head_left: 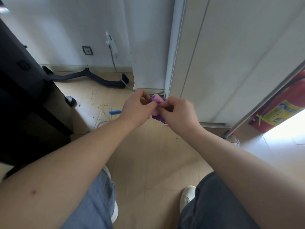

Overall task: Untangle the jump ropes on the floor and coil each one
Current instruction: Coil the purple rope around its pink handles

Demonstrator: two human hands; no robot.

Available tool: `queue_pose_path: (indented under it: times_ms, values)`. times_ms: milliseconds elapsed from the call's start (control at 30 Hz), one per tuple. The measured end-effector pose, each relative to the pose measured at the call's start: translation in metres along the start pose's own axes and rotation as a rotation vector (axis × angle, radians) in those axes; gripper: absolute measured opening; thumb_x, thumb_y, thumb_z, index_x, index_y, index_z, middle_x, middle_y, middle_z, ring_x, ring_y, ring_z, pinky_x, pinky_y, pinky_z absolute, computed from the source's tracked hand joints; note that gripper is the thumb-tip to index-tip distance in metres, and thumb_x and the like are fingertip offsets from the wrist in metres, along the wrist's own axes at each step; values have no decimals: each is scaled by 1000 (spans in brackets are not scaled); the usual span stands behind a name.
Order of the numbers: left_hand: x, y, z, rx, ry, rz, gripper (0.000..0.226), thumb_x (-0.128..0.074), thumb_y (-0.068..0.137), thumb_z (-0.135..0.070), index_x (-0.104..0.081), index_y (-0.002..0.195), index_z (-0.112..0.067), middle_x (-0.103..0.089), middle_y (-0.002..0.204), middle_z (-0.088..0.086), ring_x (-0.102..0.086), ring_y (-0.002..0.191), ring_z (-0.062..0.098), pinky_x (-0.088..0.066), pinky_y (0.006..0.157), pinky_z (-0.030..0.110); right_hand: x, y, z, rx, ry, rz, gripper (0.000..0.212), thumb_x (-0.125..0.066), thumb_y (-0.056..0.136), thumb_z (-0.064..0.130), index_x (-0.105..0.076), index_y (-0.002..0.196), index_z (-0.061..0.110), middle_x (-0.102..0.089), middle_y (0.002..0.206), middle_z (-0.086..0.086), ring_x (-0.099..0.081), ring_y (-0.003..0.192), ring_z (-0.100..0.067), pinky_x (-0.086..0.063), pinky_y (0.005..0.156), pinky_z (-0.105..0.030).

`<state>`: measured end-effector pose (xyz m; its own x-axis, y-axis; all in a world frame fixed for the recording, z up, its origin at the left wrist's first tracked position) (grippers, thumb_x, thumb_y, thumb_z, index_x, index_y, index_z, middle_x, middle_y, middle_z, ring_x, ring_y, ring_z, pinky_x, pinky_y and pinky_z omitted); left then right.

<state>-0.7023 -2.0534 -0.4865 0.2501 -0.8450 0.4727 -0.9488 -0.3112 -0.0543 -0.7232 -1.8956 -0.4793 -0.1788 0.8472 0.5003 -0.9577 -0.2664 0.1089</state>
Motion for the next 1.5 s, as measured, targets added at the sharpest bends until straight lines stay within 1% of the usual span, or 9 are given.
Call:
queue_pose_path:
  times_ms: [200, 300, 400, 467, 600, 767, 967, 1200, 1500]
  values:
    - [-7, -2, -7, -107, 71, 70, 13, -67, 86, -35, -60, 97, -31, -69, 98, -11, -67, 94, 10, -59, 80, 38, 4, 6, -8, -72, 14, 9, 16, -73, 84, 18, -68, 73, 28, -69, 70, 11, -62, 63, 3, -43, 55, -9]
    - [-12, -5, -11, -56, -86, 175, 17, -54, 98, -25, -64, 111, -28, -69, 108, -5, -68, 99, 15, -55, 71, 27, 10, 12, -18, -167, 141, 8, 18, -76, 82, 19, -65, 91, 29, -73, 80, 3, -71, 74, -15, -54, 64, -27]
    - [-9, -4, -9, 34, -271, 177, 29, -44, 105, -17, -67, 119, -24, -73, 109, -2, -71, 97, 15, -55, 66, 20, 10, 13, -16, -174, 202, 49, 32, -71, 88, 17, -58, 115, 28, -72, 79, 8, -69, 73, -8, -49, 61, -21]
    - [-7, -2, -4, 56, -324, 163, 28, -50, 103, -16, -68, 124, -20, -74, 111, 0, -72, 98, 15, -58, 69, 22, 7, 12, -11, -126, 176, 84, 35, -66, 91, 14, -58, 120, 32, -70, 76, 13, -68, 74, -4, -50, 63, -18]
    - [-7, 0, 0, 63, -382, 161, 28, -59, 99, -11, -69, 125, -12, -75, 111, 6, -74, 99, 20, -62, 82, 33, 4, 13, -12, -103, 149, 98, 34, -64, 91, 11, -62, 115, 36, -69, 80, 7, -70, 79, -16, -56, 71, -29]
    - [-4, 1, 0, 64, -392, 208, 23, -63, 97, -10, -72, 118, -12, -77, 105, 4, -74, 96, 19, -60, 76, 26, 10, 12, -19, -222, 363, 117, 36, -72, 85, 1, -63, 114, 22, -70, 69, 3, -67, 63, -15, -56, 63, -26]
    - [-6, -8, -8, 54, -370, 271, 21, -63, 96, -9, -72, 115, -10, -77, 102, 6, -76, 90, 20, -62, 76, 30, 11, 12, -31, -382, 529, 230, 41, -74, 82, -6, -63, 120, 7, -64, 70, -11, -60, 59, -23, -56, 62, -34]
    - [-7, -12, 3, 131, -238, 193, 7, -72, 92, -20, -71, 90, -14, -74, 85, 3, -74, 68, 12, -57, 59, 22, 5, 7, -11, -82, 17, 295, 32, -70, 85, 11, -70, 103, 36, -69, 68, 1, -62, 63, -12, -55, 67, -32]
    - [-6, -5, 10, 204, -281, 194, 14, -64, 96, -12, -74, 106, -11, -76, 98, 8, -75, 79, 17, -60, 70, 28, 3, 6, -2, 29, -103, 224, 31, -60, 91, 16, -70, 105, 41, -71, 74, 7, -63, 71, -10, -54, 66, -24]
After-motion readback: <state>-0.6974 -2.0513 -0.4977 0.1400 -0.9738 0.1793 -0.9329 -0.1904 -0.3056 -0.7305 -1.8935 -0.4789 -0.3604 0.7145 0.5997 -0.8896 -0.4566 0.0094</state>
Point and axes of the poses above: each hand's wrist, its own y-axis towards the middle knuckle, its own x-axis out of the back of the hand, z = x × y, the point moved 7 cm from there along y, towards the middle knuckle
